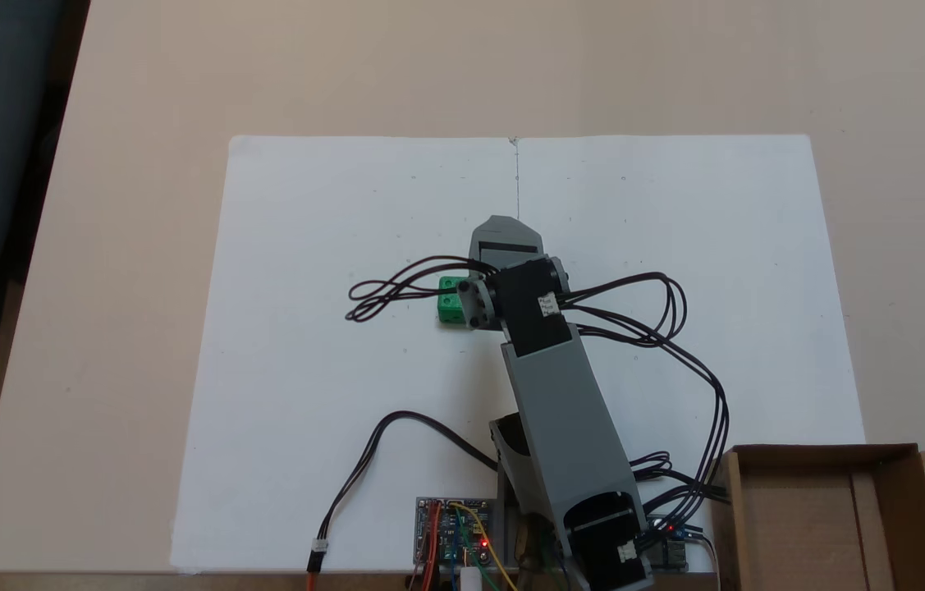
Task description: Grasp a green dice and put it in the bin.
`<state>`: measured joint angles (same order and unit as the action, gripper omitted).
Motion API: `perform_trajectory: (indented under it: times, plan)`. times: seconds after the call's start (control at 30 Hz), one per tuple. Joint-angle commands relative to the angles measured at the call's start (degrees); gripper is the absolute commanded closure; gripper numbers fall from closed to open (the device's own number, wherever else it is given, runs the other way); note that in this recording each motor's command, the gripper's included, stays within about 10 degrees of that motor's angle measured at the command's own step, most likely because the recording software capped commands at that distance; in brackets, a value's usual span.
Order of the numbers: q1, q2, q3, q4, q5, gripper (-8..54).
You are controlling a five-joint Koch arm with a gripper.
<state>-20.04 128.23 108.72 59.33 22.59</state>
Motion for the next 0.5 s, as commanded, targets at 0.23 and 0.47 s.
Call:
perform_trajectory:
  times: [0.23,0.47]
  plan:
    - [-5.63,-4.22,-3.87,-1.05,7.21,2.3]
    - [-6.50,-10.81,-3.87,-5.19,7.21,2.4]
